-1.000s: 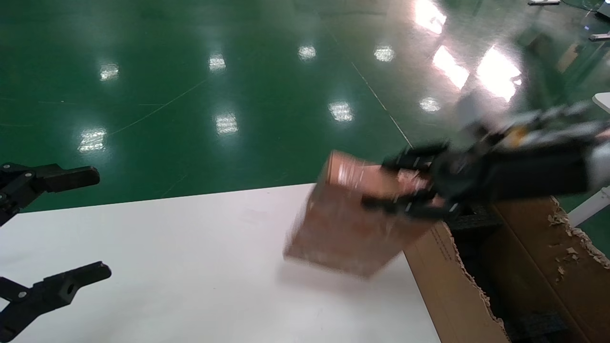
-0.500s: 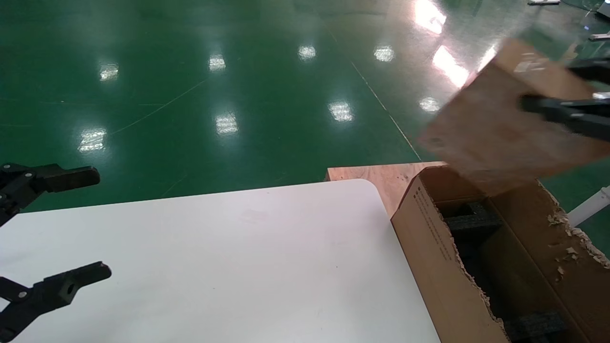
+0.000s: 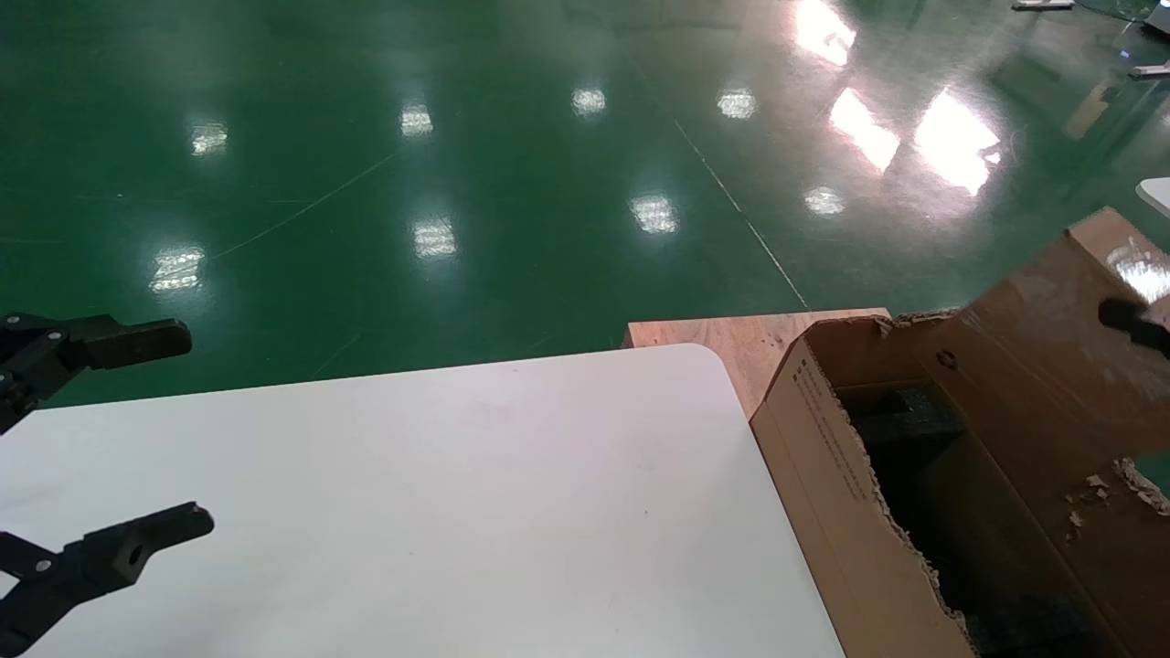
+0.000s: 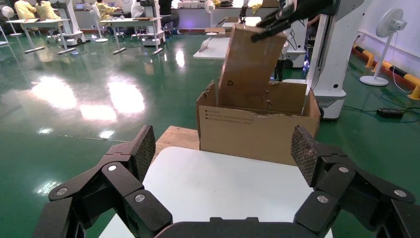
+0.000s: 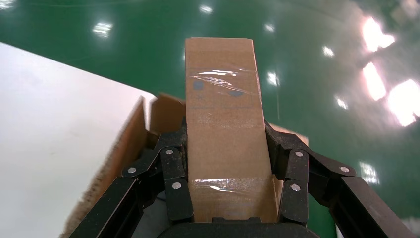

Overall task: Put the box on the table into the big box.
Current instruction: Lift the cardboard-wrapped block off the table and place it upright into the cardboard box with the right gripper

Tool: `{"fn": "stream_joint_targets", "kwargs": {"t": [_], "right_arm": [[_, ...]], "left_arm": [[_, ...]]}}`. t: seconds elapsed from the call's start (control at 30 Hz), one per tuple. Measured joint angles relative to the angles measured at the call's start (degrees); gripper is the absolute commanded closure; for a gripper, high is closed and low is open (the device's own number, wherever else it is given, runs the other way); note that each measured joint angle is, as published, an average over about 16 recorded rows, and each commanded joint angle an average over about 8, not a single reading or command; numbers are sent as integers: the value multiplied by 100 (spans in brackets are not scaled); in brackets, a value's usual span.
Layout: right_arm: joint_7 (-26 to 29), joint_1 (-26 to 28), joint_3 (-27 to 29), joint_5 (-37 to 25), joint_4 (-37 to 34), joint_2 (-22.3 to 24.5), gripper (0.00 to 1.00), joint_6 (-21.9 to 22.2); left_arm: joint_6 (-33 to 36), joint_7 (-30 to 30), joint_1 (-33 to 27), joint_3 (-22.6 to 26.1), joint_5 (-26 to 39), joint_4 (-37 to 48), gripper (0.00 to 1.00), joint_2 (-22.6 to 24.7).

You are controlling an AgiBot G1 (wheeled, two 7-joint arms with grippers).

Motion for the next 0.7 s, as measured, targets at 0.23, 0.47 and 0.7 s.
{"fn": "stream_joint_targets", "kwargs": {"t": [0.23,0.47,0.7], "right_arm": [[-271,333,-1216,460,-83,249,100,918],[-498,715,-2164,825,-185,367,100,1509],[-691,988,-2724,1018,-310,389,100,1740]], "left_arm": [[0,0,0,0,0,0,0,0],[0,0,0,0,0,0,0,0],[0,0,0,0,0,0,0,0]]}}
